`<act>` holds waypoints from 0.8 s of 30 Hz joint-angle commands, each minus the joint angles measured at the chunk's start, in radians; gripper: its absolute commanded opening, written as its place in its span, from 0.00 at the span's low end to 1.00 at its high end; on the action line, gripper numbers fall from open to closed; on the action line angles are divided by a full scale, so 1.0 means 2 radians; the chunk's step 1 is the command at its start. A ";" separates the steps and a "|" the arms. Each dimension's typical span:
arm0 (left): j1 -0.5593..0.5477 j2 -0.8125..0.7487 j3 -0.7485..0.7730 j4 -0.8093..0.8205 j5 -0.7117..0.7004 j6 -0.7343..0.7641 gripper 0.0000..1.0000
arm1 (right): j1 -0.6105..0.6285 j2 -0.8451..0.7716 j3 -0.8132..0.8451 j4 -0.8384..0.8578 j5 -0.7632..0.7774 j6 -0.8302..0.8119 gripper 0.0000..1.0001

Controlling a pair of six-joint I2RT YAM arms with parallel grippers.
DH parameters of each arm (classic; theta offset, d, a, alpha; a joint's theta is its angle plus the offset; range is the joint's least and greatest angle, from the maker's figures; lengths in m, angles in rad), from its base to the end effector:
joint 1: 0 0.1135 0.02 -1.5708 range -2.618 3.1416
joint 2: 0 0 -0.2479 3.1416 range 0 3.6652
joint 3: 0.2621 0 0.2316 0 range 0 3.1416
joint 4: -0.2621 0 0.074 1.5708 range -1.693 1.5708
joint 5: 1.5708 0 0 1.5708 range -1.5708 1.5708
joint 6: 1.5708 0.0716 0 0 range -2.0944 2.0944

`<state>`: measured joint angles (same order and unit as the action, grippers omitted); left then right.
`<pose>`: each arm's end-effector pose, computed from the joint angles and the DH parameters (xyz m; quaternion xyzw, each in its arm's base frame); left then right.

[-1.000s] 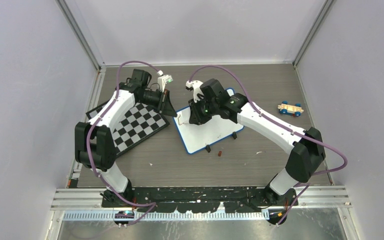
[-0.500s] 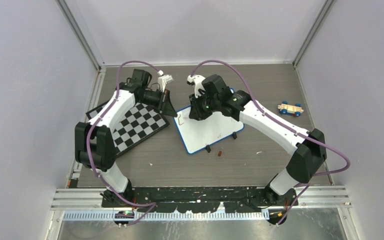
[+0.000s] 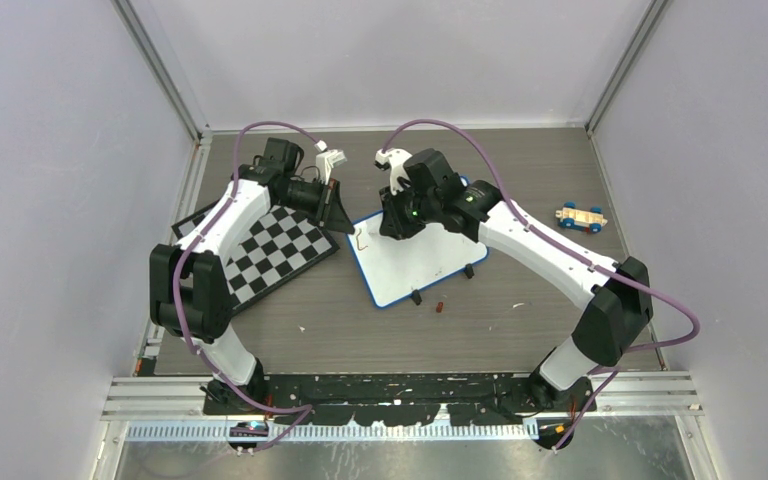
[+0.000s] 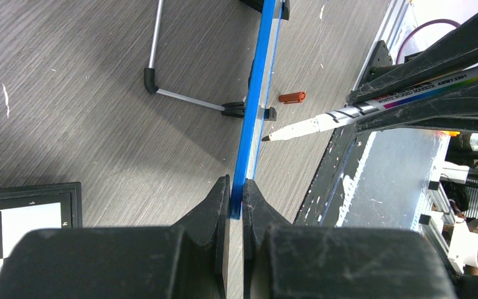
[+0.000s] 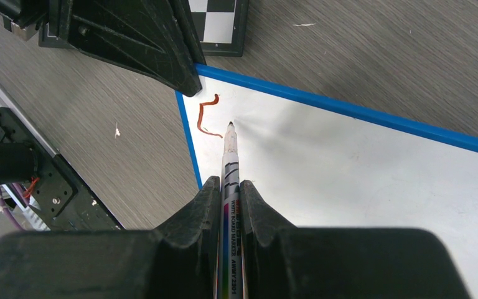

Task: Write a sentence on the whiteboard

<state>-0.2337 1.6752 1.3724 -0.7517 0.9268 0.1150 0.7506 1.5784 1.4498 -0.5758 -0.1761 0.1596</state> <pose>0.3126 -0.1333 0.2489 0.2624 0.8320 -0.4450 0.2023 0.2558 0.2558 0.2986 -0.2986 0.8542 0.2555 0.3405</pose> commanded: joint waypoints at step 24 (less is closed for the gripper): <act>-0.004 -0.012 0.012 -0.010 -0.013 0.005 0.00 | 0.002 0.007 -0.014 0.020 -0.006 -0.014 0.00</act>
<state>-0.2337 1.6752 1.3724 -0.7521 0.9195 0.1188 0.7509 1.6043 1.4315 -0.5663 -0.1936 0.1520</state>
